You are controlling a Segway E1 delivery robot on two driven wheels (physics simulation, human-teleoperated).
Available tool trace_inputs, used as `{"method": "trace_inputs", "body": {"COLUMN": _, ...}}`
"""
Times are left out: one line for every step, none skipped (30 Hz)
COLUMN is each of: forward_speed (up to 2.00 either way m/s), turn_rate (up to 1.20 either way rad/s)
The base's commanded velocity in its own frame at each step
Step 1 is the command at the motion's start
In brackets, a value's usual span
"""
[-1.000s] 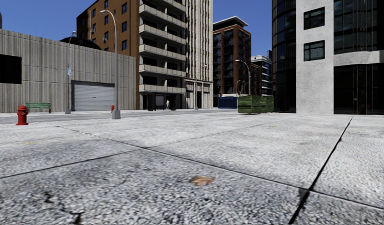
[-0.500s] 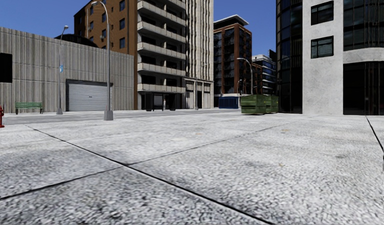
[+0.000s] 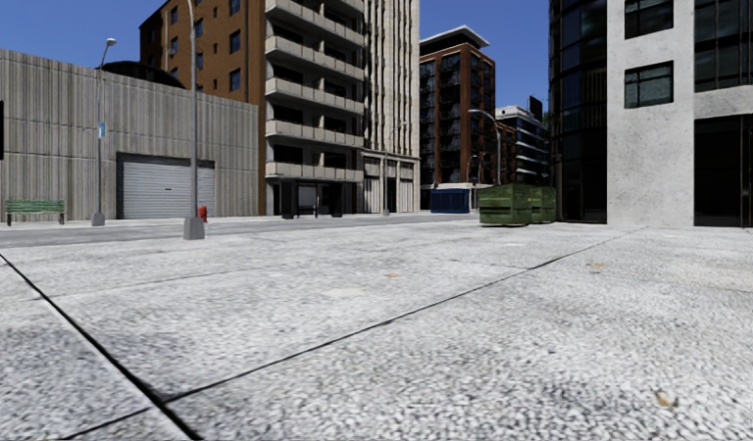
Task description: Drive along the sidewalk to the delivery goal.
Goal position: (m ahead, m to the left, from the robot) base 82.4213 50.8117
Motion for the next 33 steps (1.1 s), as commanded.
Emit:
{"method": "trace_inputs", "body": {"forward_speed": 2.00, "turn_rate": 0.00}}
{"method": "trace_inputs", "body": {"forward_speed": 2.00, "turn_rate": 0.00}}
{"method": "trace_inputs", "body": {"forward_speed": 2.00, "turn_rate": 0.00}}
{"method": "trace_inputs", "body": {"forward_speed": 2.00, "turn_rate": 0.00}}
{"method": "trace_inputs", "body": {"forward_speed": 2.00, "turn_rate": 0.00}}
{"method": "trace_inputs", "body": {"forward_speed": 2.00, "turn_rate": 0.00}}
{"method": "trace_inputs", "body": {"forward_speed": 2.00, "turn_rate": 0.00}}
{"method": "trace_inputs", "body": {"forward_speed": 2.00, "turn_rate": 0.00}}
{"method": "trace_inputs", "body": {"forward_speed": 2.00, "turn_rate": 0.00}}
{"method": "trace_inputs", "body": {"forward_speed": 2.00, "turn_rate": 0.00}}
{"method": "trace_inputs", "body": {"forward_speed": 2.00, "turn_rate": 0.00}}
{"method": "trace_inputs", "body": {"forward_speed": 2.00, "turn_rate": 0.00}}
{"method": "trace_inputs", "body": {"forward_speed": 2.00, "turn_rate": 0.00}}
{"method": "trace_inputs", "body": {"forward_speed": 2.00, "turn_rate": 0.00}}
{"method": "trace_inputs", "body": {"forward_speed": 2.00, "turn_rate": 0.00}}
{"method": "trace_inputs", "body": {"forward_speed": 2.00, "turn_rate": 0.00}}
{"method": "trace_inputs", "body": {"forward_speed": 2.00, "turn_rate": 0.00}}
{"method": "trace_inputs", "body": {"forward_speed": 2.00, "turn_rate": 0.00}}
{"method": "trace_inputs", "body": {"forward_speed": 2.00, "turn_rate": 0.00}}
{"method": "trace_inputs", "body": {"forward_speed": 2.00, "turn_rate": 0.00}}
{"method": "trace_inputs", "body": {"forward_speed": 2.00, "turn_rate": 0.00}}
{"method": "trace_inputs", "body": {"forward_speed": 2.00, "turn_rate": 0.00}}
{"method": "trace_inputs", "body": {"forward_speed": 2.00, "turn_rate": 0.00}}
{"method": "trace_inputs", "body": {"forward_speed": 2.00, "turn_rate": 0.00}}
{"method": "trace_inputs", "body": {"forward_speed": 2.00, "turn_rate": 0.00}}
{"method": "trace_inputs", "body": {"forward_speed": 2.00, "turn_rate": 0.00}}
{"method": "trace_inputs", "body": {"forward_speed": 2.00, "turn_rate": 0.00}}
{"method": "trace_inputs", "body": {"forward_speed": 2.00, "turn_rate": 0.00}}
{"method": "trace_inputs", "body": {"forward_speed": 2.00, "turn_rate": 0.00}}
{"method": "trace_inputs", "body": {"forward_speed": 2.00, "turn_rate": 0.00}}
{"method": "trace_inputs", "body": {"forward_speed": 2.00, "turn_rate": 0.00}}
{"method": "trace_inputs", "body": {"forward_speed": 2.00, "turn_rate": 0.00}}
{"method": "trace_inputs", "body": {"forward_speed": 2.00, "turn_rate": 0.00}}
